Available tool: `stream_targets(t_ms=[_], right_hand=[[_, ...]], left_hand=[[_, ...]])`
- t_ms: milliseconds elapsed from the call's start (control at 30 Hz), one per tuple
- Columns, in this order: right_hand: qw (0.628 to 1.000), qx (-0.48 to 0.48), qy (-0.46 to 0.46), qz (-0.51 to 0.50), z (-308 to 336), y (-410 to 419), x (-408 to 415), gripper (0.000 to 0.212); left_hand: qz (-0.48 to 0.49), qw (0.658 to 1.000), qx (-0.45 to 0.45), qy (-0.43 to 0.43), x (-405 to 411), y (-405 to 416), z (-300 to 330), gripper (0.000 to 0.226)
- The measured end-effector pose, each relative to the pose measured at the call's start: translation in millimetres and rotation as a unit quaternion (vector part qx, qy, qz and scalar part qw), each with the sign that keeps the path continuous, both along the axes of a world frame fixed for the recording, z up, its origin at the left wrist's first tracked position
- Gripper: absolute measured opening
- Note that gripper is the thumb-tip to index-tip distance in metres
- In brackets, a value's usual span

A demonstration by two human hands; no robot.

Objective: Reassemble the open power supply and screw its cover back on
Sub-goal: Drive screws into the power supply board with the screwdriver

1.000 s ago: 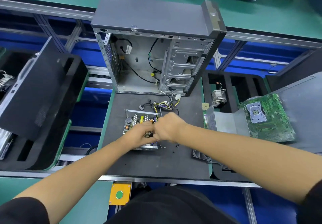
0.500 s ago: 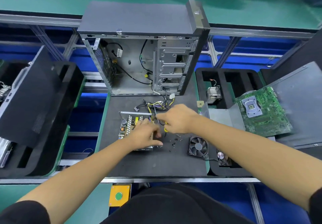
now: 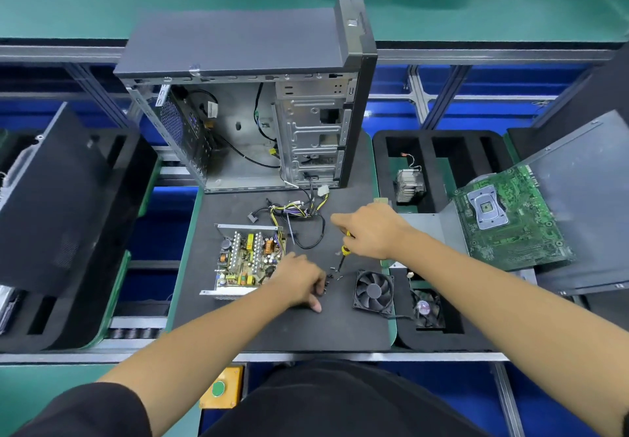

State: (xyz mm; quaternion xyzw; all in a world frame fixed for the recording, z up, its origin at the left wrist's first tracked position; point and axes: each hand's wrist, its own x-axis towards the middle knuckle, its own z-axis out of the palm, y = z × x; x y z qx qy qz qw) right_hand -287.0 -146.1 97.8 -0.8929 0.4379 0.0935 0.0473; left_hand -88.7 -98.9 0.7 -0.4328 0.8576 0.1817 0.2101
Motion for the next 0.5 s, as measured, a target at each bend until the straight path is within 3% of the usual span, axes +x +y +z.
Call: stream_targets(t_ms=[267,367,500], right_hand=[[1.000,0.009,-0.019,0.011,-5,-3,-9,0.012],[1.000,0.006,-0.029,0.006,-2,-3,-8,0.011],[0.996,0.011,-0.090,-0.003,14,-10,2,0.010]], left_hand=[[0.000,1.000,0.001,0.000,-2,-1,-3,0.028],[0.071,0.990,0.034,0.113,9,-2,4,0.020],[0.242,0.918,0.072,0.307,41,-7,28,0.014]])
